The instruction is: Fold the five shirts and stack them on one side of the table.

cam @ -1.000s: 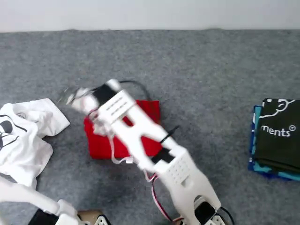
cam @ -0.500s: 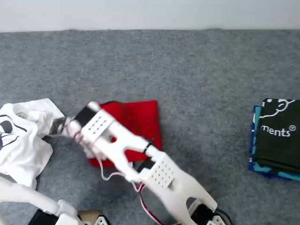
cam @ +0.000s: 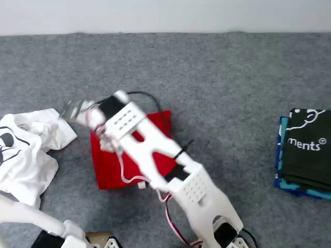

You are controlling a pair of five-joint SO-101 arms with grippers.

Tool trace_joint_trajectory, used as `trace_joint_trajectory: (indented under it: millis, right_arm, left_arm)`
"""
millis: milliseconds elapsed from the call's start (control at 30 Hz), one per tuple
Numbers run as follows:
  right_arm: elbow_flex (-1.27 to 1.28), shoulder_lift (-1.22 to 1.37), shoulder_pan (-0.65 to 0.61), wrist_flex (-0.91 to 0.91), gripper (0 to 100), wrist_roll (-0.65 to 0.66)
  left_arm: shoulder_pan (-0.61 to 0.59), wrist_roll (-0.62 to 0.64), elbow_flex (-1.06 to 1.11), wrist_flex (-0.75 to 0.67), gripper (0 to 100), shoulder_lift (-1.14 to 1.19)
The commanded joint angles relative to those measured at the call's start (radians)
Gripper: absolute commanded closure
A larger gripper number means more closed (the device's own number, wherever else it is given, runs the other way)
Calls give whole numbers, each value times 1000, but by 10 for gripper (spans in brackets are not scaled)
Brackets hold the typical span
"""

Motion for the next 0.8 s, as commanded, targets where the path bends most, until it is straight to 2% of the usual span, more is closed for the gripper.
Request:
trace_joint_trajectory:
  millis: [0,233,500,633,767]
  right_arm:
    - [-46,-27,101,-82,988,3]
    - [-46,131,243,-189,988,5]
    - [-46,170,308,-191,988,6]
    - [-52,153,311,-183,988,6]
    - [-147,117,245,-142,988,6]
  left_arm:
    - [2,6,-2,15,985,-31]
    - [-6,2,-2,15,985,-35]
    - [-6,2,-2,17,985,-35]
    - [-6,2,-2,17,985,-35]
    - [0,2,-2,17,985,-35]
